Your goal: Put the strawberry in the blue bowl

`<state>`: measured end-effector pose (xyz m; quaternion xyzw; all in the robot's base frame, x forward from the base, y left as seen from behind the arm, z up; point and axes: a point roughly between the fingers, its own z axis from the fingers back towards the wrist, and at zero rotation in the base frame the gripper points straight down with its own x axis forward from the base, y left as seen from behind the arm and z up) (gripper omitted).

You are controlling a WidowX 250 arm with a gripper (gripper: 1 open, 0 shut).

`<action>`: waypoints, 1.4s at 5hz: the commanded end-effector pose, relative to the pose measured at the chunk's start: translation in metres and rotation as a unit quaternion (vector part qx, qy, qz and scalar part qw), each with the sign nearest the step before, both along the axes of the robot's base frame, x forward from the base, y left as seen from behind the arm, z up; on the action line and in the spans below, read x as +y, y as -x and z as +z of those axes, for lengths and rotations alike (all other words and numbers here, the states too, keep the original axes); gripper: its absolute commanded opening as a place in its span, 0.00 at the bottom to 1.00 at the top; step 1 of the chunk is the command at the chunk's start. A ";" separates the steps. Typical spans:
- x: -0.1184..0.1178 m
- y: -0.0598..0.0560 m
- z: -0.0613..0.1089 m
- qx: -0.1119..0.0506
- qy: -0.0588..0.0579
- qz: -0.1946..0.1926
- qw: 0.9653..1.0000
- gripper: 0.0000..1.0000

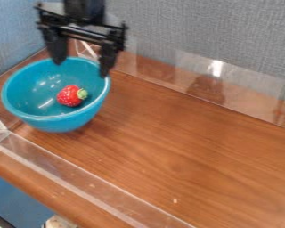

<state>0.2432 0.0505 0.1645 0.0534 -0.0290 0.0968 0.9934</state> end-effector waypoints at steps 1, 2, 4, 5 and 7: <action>-0.006 -0.013 0.026 -0.048 -0.002 -0.018 0.999 1.00; -0.002 -0.014 0.018 -0.053 -0.001 -0.028 0.998 1.00; -0.006 -0.022 0.011 -0.057 0.002 -0.053 0.997 1.00; -0.008 -0.026 0.013 -0.060 0.004 -0.066 0.996 1.00; -0.014 -0.027 0.012 -0.063 0.006 -0.085 0.994 1.00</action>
